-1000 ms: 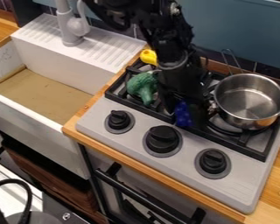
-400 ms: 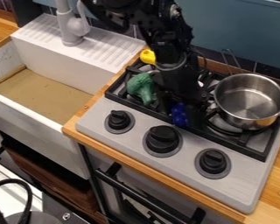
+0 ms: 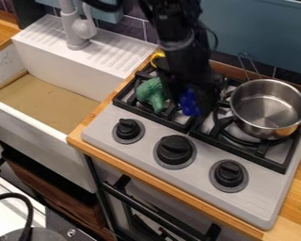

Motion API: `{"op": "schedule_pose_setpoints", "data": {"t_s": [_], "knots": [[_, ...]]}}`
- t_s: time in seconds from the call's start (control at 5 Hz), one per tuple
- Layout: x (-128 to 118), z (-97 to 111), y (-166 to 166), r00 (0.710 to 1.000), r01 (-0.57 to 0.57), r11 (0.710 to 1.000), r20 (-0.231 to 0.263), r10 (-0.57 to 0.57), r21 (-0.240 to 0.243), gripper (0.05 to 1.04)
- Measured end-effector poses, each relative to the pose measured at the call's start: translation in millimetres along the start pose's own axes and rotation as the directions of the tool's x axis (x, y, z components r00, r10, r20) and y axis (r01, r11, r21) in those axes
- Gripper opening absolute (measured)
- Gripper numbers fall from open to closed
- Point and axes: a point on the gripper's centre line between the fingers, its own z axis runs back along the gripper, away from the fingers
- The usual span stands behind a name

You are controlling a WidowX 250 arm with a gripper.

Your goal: Put the grapes in the silver pot

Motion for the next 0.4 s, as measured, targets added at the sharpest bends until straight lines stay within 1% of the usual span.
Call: {"op": "schedule_pose_setpoints", "data": {"t_s": [0.2,0.4], "knots": [[9,19,-8,0.998,-0.064,0.998,-0.007,0.064,0.005,0.778],[25,10,-33,0.996,-0.091,0.995,-0.020,0.092,0.025,0.778]]}}
